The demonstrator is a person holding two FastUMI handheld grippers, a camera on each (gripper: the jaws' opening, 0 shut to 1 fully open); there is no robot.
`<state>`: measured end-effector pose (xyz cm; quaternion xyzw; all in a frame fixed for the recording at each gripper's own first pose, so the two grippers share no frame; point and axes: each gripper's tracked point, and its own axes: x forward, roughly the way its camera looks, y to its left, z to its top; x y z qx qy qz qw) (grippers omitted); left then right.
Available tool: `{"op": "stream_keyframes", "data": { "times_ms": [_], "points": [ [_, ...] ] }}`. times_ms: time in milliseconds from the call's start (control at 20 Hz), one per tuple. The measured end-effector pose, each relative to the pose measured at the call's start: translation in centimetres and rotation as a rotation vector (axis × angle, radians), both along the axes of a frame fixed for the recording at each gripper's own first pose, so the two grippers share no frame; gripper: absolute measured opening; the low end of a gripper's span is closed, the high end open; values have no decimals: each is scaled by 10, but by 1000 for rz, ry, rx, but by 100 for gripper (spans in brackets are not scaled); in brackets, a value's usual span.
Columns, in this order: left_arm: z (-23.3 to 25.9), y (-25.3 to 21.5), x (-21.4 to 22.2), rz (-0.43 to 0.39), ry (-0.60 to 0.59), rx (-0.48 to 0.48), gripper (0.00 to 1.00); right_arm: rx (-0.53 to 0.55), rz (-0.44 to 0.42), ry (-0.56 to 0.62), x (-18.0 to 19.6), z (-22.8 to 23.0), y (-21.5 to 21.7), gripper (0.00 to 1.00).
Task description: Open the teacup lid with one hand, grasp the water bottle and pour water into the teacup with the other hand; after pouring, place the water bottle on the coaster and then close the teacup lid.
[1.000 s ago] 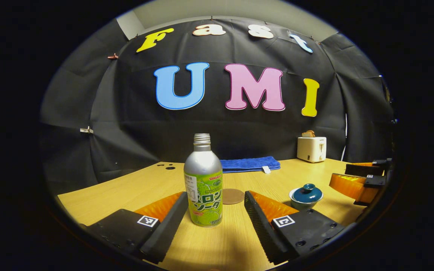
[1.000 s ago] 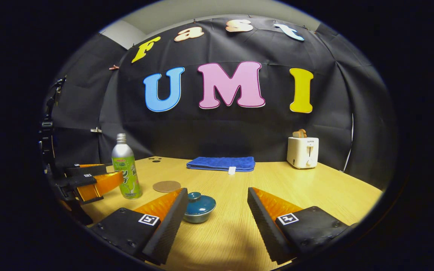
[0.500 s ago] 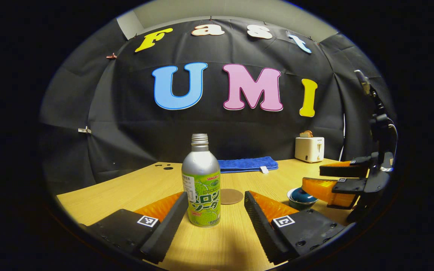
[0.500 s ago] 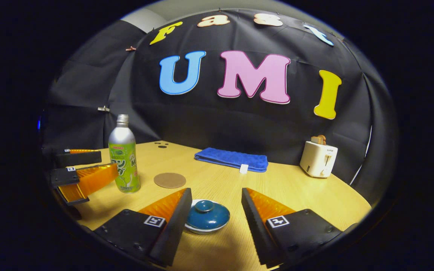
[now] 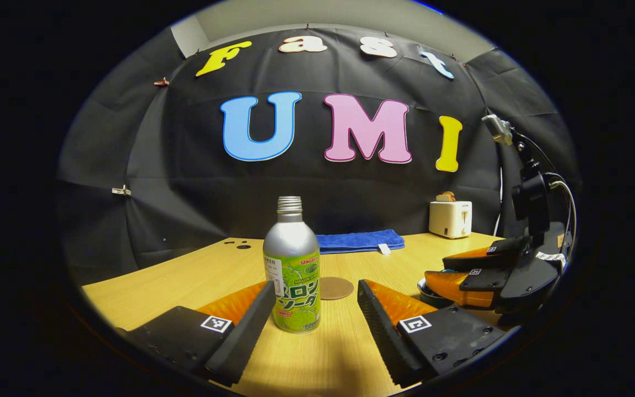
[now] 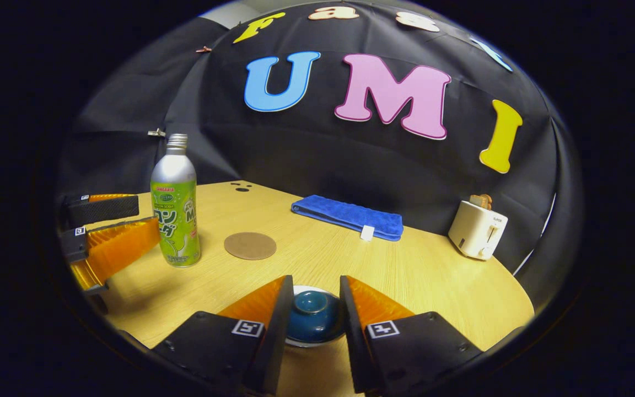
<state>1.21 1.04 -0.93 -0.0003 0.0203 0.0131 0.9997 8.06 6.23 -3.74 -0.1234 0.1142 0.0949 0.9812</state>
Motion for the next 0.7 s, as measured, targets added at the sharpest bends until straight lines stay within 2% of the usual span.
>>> {"op": "stream_keyframes", "data": {
  "times_ms": [200, 250, 350, 400, 450, 500, 700],
  "points": [
    [1, -1, -1, 1, -7, 0, 95, -20, 9, -4, -1, 2, 5, 44],
    [1, -1, -1, 1, -6, 0, 95, -24, 18, -2, -1, 2, 6, 33],
    [0, 0, 0, 1, 1, 0, 92, -32, 30, -3, -2, 2, 7, 31],
    [-2, 1, 1, 5, 8, 0, 95, -25, 35, -5, -1, 1, 7, 31],
    [-1, 5, 1, 19, 3, 1, 92, -17, 41, -2, -3, 2, 8, 29],
    [-2, 8, 0, 32, 8, 0, 95, -9, 41, -4, -3, 3, 7, 29],
    [-2, 18, 7, 47, 6, 0, 94, 37, 45, -53, -11, 23, 5, 29]
  ]
}}
